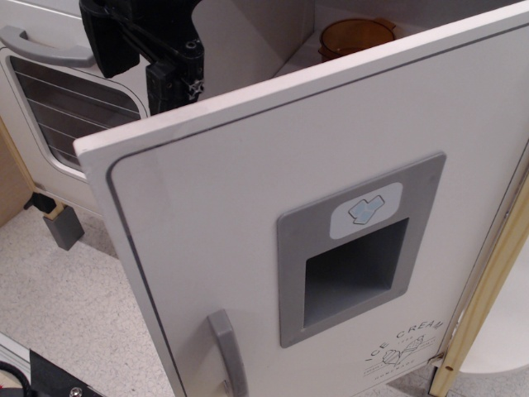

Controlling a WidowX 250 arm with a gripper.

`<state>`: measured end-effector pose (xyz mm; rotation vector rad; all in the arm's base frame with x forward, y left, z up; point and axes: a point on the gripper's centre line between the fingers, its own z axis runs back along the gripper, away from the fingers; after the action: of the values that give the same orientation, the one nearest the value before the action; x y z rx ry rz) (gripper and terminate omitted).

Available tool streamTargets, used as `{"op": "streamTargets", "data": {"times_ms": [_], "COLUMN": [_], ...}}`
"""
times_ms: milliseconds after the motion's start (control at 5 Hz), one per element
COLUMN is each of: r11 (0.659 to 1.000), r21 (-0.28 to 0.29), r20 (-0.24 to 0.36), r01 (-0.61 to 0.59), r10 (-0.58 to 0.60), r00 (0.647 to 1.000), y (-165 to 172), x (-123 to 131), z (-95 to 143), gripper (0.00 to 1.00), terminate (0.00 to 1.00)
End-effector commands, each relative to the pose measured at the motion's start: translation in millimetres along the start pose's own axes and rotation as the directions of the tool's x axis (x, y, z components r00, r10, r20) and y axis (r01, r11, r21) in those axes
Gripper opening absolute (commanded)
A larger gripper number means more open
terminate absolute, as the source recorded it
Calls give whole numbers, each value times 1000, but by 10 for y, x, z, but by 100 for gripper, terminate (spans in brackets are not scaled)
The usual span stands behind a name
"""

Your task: Close fridge

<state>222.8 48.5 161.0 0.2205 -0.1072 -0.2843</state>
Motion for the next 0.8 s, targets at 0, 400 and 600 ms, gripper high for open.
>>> {"op": "streamTargets", "data": {"times_ms": [0, 400, 600], "r11": [1000, 957, 928], "r21": [0, -98, -137], "r20": [0, -11, -1], "r01": [0, -271, -346], "r10": [0, 271, 350], "r00": [1000, 962, 937], "y": [0, 132, 112], "x": [0, 1, 28], "z": [0, 297, 496], "gripper": [100, 100, 100], "terminate": [0, 0, 0]}}
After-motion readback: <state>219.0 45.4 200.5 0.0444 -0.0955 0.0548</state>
